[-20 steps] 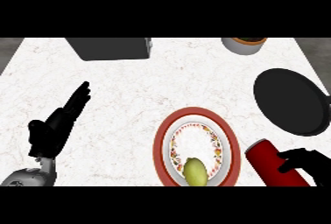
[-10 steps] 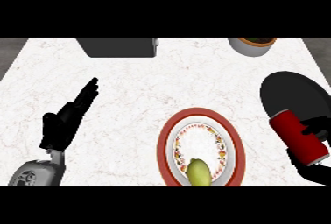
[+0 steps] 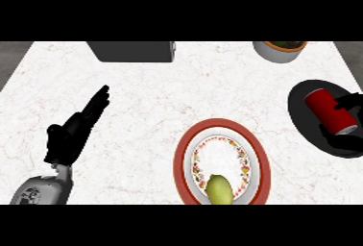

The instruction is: Pick the can from the plate and place it in the pan

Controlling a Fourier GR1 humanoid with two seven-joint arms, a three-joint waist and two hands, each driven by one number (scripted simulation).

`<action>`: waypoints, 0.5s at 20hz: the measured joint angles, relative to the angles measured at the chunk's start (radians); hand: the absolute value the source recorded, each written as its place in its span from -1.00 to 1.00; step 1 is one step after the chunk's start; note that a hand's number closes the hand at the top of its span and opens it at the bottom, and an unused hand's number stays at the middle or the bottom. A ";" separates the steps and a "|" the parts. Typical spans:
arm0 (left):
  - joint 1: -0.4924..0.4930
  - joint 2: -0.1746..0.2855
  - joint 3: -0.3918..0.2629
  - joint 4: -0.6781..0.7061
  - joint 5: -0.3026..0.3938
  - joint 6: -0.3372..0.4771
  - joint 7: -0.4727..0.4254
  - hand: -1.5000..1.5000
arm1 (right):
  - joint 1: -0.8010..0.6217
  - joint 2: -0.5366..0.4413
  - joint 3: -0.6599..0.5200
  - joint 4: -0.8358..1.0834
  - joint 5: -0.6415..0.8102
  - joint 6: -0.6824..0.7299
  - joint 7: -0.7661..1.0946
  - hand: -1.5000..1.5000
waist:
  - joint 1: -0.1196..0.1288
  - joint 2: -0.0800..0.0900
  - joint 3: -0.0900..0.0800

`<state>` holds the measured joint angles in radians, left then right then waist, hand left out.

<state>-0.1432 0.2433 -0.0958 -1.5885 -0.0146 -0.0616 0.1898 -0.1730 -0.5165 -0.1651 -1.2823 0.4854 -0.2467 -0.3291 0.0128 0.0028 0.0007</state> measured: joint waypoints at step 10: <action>-0.028 -0.025 0.023 0.018 -0.017 -0.024 0.011 0.00 | -0.306 -0.023 -0.083 0.555 0.020 -0.059 -0.261 1.00 | 0.003 0.002 0.000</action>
<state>-0.1712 0.2178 -0.0724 -1.5703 -0.0318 -0.0860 0.2011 -0.4792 -0.5397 -0.2484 -0.7273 0.5049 -0.3058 -0.5902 0.0156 0.0048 0.0011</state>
